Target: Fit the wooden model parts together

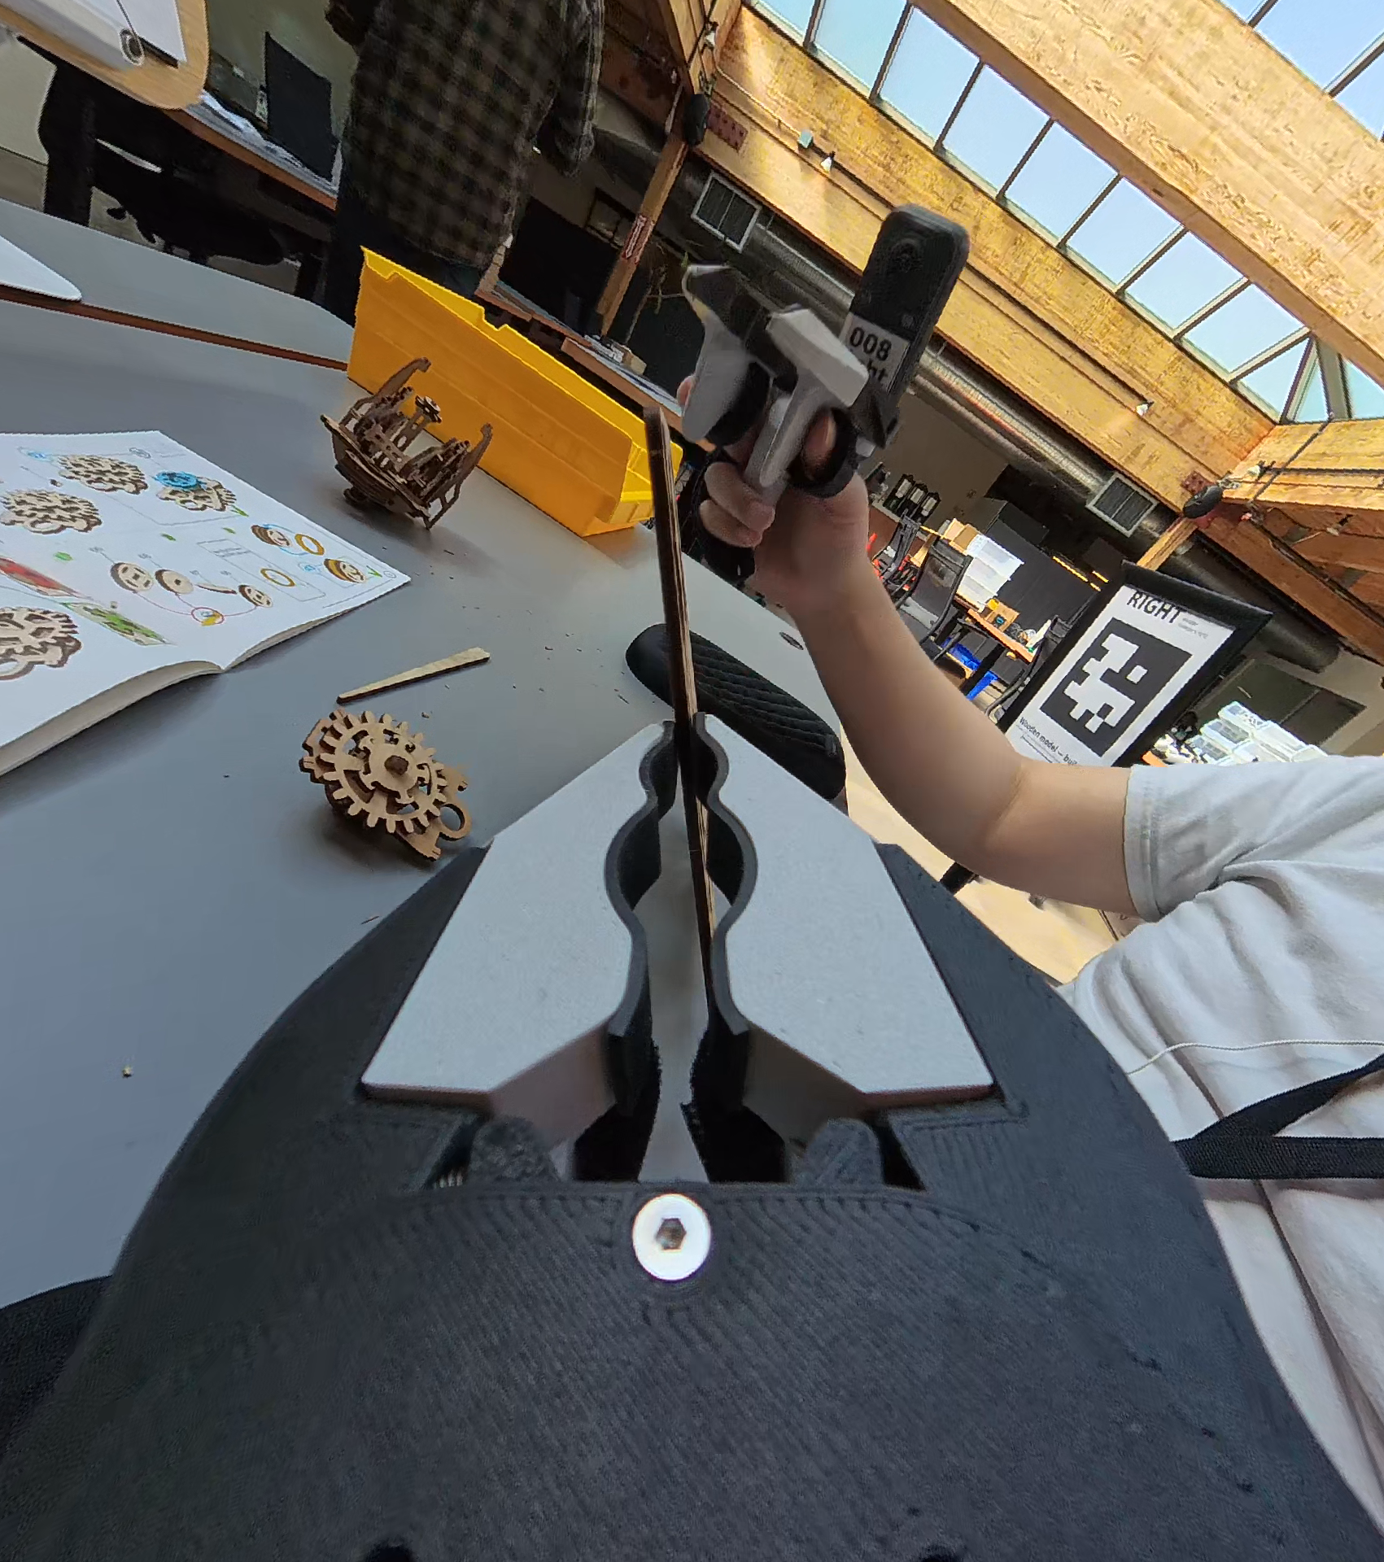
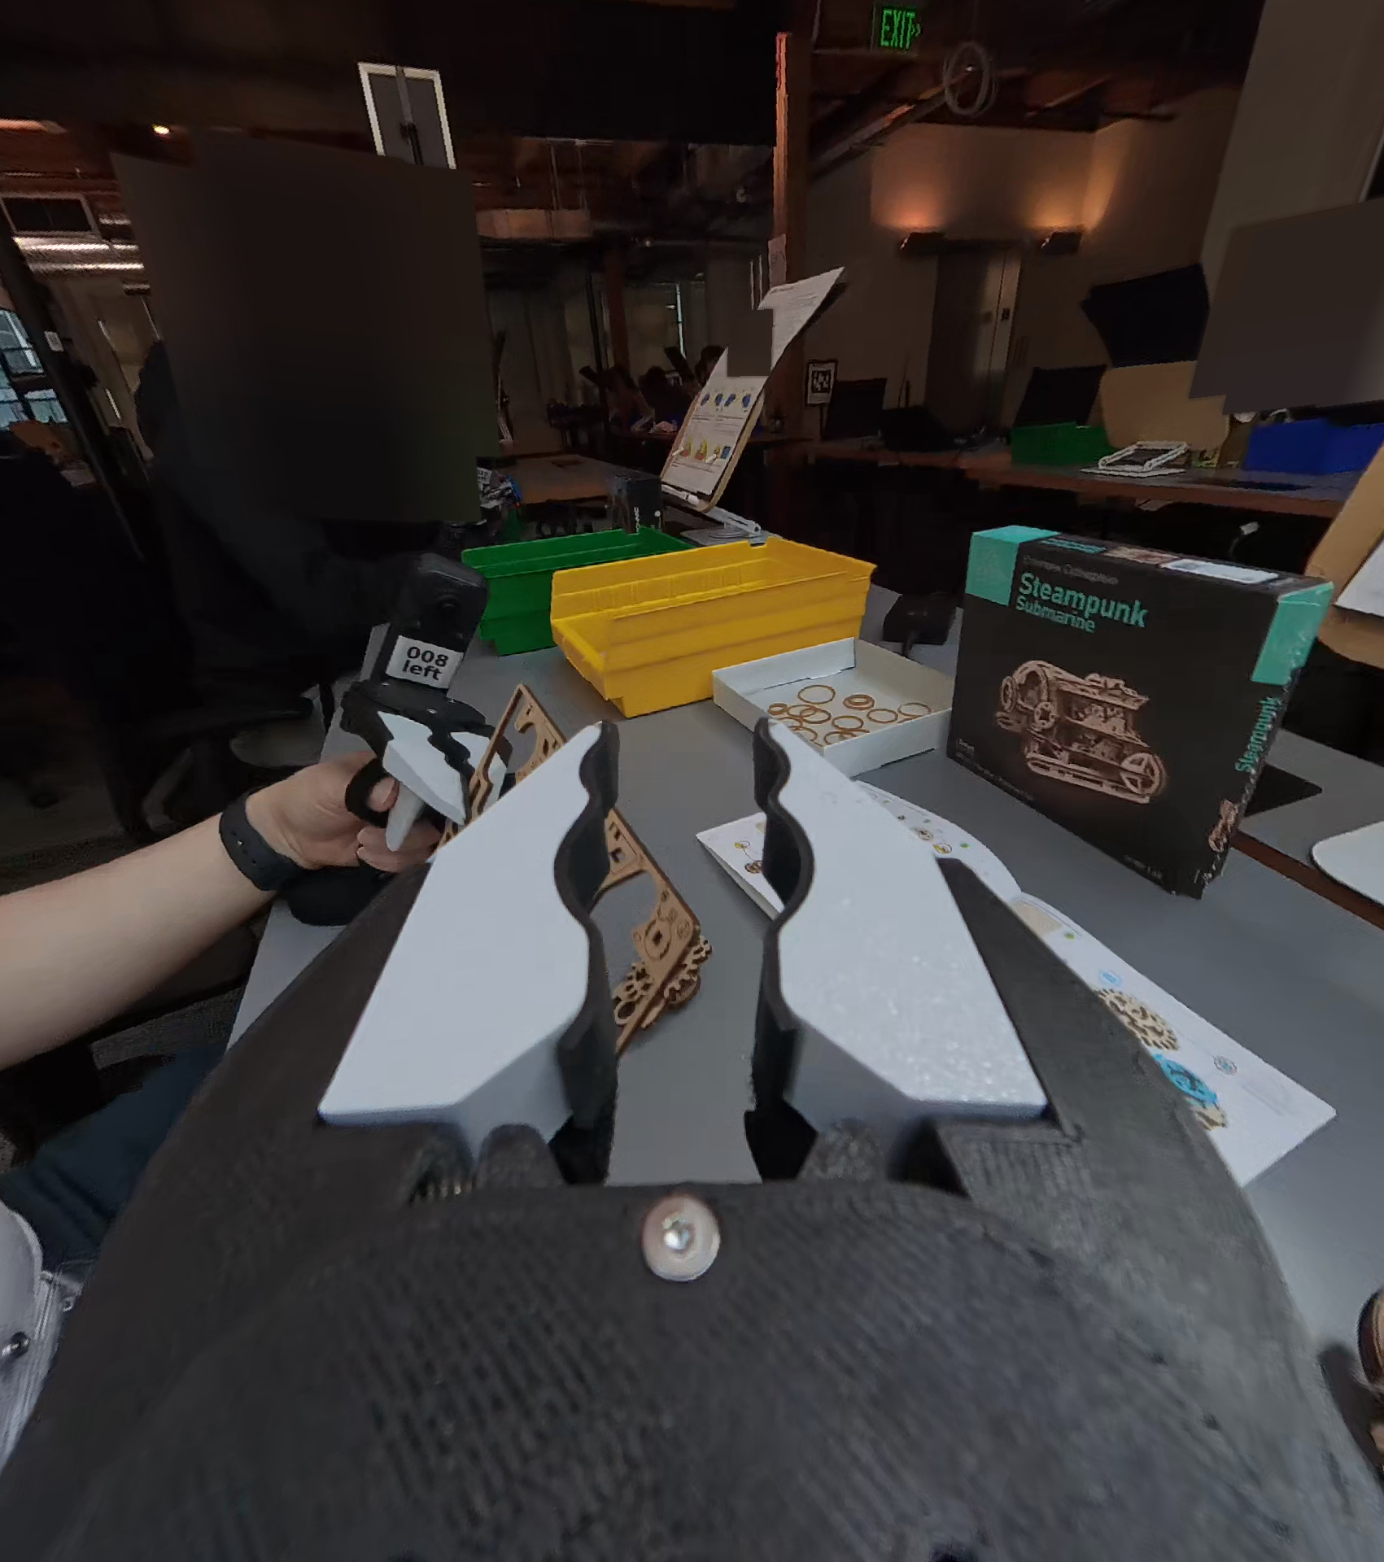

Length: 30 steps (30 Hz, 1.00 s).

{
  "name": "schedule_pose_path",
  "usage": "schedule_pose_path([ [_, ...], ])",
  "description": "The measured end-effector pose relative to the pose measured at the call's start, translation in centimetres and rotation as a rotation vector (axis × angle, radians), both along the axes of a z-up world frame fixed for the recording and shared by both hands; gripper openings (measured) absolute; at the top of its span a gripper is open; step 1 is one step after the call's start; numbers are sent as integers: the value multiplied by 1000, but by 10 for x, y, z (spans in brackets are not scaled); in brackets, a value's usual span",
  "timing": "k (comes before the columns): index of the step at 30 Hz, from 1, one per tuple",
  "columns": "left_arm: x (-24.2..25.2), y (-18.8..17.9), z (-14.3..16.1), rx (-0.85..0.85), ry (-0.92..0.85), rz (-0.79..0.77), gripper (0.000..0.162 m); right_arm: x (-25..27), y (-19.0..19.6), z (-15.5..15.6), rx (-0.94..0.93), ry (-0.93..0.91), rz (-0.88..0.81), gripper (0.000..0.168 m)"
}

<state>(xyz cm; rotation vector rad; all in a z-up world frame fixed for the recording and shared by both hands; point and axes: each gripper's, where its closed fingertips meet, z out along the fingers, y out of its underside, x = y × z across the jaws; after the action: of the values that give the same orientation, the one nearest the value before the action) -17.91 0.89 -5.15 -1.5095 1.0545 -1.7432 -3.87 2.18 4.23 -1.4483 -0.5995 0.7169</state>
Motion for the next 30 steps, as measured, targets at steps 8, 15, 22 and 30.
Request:
schedule_pose_path([
  [8, 14, -10, 3, 67, 76, -75, 0, -91, 13, -20, -365, -430, 360, 32],
  [15, 33, -12, 7, 99, 143, -176, 0, -94, 6, -53, -542, -489, 564, 5],
  [22, 54, -13, 21, 90, 133, -273, 13, -63, 4, -44, -576, -189, 472, 2],
  [30, 104, -20, 4, 89, 309, -473, 18, -13, -2, -68, -618, 209, 356, 1],
])
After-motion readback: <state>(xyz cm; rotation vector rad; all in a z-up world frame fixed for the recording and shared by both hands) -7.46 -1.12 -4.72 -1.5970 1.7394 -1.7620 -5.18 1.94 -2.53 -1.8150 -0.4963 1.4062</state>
